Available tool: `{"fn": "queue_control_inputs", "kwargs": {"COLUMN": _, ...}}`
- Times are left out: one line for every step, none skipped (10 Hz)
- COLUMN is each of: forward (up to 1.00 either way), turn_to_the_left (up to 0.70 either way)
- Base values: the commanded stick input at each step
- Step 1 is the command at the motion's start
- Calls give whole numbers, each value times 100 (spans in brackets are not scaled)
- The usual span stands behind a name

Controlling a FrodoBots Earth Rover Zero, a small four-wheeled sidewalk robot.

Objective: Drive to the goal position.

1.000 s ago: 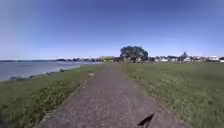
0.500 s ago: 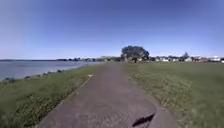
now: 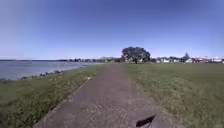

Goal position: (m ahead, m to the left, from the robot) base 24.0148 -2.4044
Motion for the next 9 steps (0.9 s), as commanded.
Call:
{"fn": "queue_control_inputs", "kwargs": {"forward": 70, "turn_to_the_left": 0}}
{"fn": "queue_control_inputs", "kwargs": {"forward": 70, "turn_to_the_left": 0}}
{"fn": "queue_control_inputs", "kwargs": {"forward": 70, "turn_to_the_left": 0}}
{"fn": "queue_control_inputs", "kwargs": {"forward": 70, "turn_to_the_left": 0}}
{"fn": "queue_control_inputs", "kwargs": {"forward": 70, "turn_to_the_left": 0}}
{"fn": "queue_control_inputs", "kwargs": {"forward": 70, "turn_to_the_left": 0}}
{"fn": "queue_control_inputs", "kwargs": {"forward": 70, "turn_to_the_left": 0}}
{"fn": "queue_control_inputs", "kwargs": {"forward": 70, "turn_to_the_left": 0}}
{"fn": "queue_control_inputs", "kwargs": {"forward": 70, "turn_to_the_left": 0}}
